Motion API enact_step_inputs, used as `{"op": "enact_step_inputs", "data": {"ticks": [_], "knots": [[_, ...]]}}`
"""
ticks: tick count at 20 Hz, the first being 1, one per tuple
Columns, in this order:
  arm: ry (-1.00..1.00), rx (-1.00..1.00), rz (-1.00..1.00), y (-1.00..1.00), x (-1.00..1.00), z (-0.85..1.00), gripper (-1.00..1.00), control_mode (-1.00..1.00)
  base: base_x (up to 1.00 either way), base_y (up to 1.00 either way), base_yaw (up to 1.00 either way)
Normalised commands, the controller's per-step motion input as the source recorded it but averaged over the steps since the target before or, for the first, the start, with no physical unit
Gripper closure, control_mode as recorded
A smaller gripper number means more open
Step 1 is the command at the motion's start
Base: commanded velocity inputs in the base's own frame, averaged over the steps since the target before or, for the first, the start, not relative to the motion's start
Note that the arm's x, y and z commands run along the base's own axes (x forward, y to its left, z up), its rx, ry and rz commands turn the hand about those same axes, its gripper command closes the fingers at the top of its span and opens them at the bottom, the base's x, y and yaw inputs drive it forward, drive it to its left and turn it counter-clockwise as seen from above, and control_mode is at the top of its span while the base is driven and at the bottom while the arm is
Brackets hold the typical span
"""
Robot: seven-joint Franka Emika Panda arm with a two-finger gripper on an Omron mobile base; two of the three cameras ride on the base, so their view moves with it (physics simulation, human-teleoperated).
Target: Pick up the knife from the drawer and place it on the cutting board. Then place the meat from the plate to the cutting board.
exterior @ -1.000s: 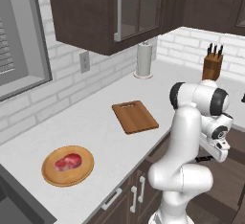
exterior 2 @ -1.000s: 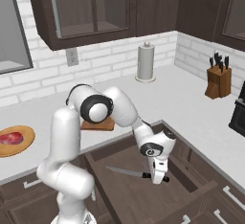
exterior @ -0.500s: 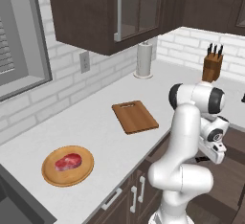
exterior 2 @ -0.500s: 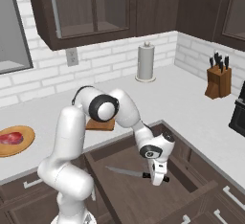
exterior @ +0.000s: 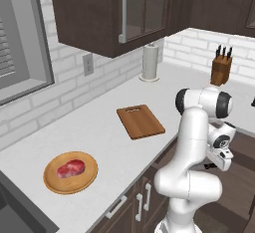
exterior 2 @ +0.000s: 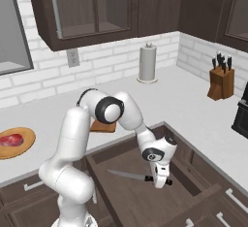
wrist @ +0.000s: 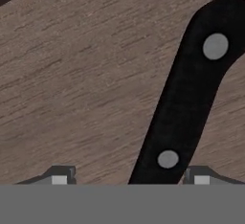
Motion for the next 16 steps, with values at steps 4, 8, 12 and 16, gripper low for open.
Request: {"op": "enact_step_inputs", "data": {"ticks": [4, 8, 12, 16], "knots": [[0.0, 0.0, 0.01, 0.0, 0.0, -0.25, 1.0, -1.0, 0.0, 0.0, 0.0], [0.0, 0.0, 0.01, 0.0, -0.08, -0.21, 1.0, -1.0, 0.0, 0.0, 0.0], [0.0, 0.0, 0.0, 0.0, -0.2, -0.11, 1.0, -1.0, 0.0, 0.0, 0.0], [0.0, 0.0, 0.0, 0.0, -0.18, 0.0, 1.0, -1.0, 0.0, 0.0, 0.0]]}}
